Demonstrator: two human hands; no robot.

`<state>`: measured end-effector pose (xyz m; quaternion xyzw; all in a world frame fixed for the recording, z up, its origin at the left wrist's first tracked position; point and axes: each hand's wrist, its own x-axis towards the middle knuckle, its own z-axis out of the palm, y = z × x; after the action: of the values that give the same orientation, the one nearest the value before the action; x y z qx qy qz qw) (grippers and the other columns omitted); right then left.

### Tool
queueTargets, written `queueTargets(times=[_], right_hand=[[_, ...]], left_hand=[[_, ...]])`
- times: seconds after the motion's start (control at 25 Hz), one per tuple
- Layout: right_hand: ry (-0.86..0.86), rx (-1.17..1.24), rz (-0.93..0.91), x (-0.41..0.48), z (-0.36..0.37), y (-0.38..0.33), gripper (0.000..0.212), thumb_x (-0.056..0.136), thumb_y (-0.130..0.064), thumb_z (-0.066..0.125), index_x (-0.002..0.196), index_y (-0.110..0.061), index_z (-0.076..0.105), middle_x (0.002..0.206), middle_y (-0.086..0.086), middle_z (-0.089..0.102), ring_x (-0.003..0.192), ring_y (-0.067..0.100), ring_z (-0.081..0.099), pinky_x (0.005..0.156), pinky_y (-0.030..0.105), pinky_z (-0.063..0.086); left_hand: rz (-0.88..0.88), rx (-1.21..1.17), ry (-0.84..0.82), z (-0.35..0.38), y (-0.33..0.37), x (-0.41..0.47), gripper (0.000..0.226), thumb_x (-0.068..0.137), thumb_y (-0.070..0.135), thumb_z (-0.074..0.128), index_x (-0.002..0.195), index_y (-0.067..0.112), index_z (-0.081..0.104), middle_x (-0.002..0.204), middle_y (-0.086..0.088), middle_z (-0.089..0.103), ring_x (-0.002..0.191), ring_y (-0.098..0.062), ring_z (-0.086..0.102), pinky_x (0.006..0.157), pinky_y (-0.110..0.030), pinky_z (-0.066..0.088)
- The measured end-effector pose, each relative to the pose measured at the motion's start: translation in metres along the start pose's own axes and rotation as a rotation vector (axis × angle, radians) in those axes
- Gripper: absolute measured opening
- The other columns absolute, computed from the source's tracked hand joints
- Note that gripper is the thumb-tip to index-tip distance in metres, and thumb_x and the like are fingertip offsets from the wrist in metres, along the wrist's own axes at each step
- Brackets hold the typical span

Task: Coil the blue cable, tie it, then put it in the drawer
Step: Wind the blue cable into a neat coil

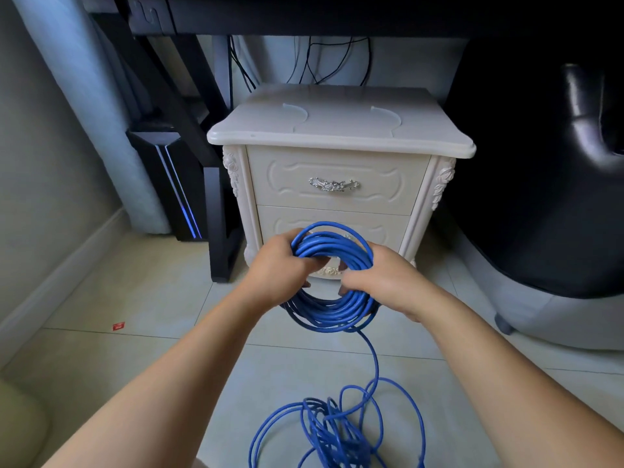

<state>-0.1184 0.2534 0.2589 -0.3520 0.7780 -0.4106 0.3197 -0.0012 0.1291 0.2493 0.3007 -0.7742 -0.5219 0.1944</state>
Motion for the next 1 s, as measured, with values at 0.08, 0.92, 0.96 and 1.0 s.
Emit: queueTargets(times=[0.08, 0.92, 0.96, 1.0], right_hand=[[0.082, 0.055, -0.028, -0.002, 0.001, -0.001, 0.024, 0.078, -0.012, 0.068, 0.100, -0.018, 0.060, 0.070, 0.001, 0.065, 0.054, 0.014, 0.062, 0.044, 0.022, 0.048], [0.196, 0.436, 0.058, 0.009, 0.014, 0.005, 0.030, 0.080, -0.001, 0.057, 0.101, -0.021, 0.055, 0.054, -0.003, 0.064, 0.052, 0.013, 0.065, 0.052, 0.037, 0.057], [0.182, 0.377, 0.045, 0.009, 0.012, 0.005, 0.032, 0.079, -0.001, 0.058, 0.102, -0.022, 0.055, 0.050, -0.008, 0.062, 0.051, 0.010, 0.064, 0.053, 0.037, 0.057], [0.173, 0.339, 0.032, 0.009, 0.011, 0.005, 0.033, 0.079, -0.001, 0.060, 0.103, -0.023, 0.055, 0.050, -0.010, 0.061, 0.050, 0.008, 0.063, 0.053, 0.037, 0.058]], left_hand=[[0.008, -0.067, 0.052, 0.002, 0.002, 0.001, 0.013, 0.089, 0.008, 0.065, 0.096, 0.019, 0.066, 0.049, 0.017, 0.053, 0.045, -0.004, 0.047, 0.058, -0.033, 0.055], [0.104, 0.000, 0.230, 0.003, 0.007, -0.005, 0.063, 0.089, 0.000, 0.056, 0.138, 0.039, 0.044, 0.094, 0.005, 0.066, 0.057, -0.014, 0.068, 0.058, -0.020, 0.055], [0.096, 0.007, 0.209, 0.002, 0.006, -0.004, 0.056, 0.090, 0.001, 0.056, 0.135, 0.034, 0.049, 0.089, 0.002, 0.066, 0.056, -0.014, 0.067, 0.055, -0.018, 0.053], [0.088, -0.008, 0.194, 0.003, 0.005, -0.002, 0.049, 0.091, 0.001, 0.056, 0.130, 0.031, 0.054, 0.085, 0.000, 0.066, 0.055, -0.014, 0.066, 0.053, -0.017, 0.051]])
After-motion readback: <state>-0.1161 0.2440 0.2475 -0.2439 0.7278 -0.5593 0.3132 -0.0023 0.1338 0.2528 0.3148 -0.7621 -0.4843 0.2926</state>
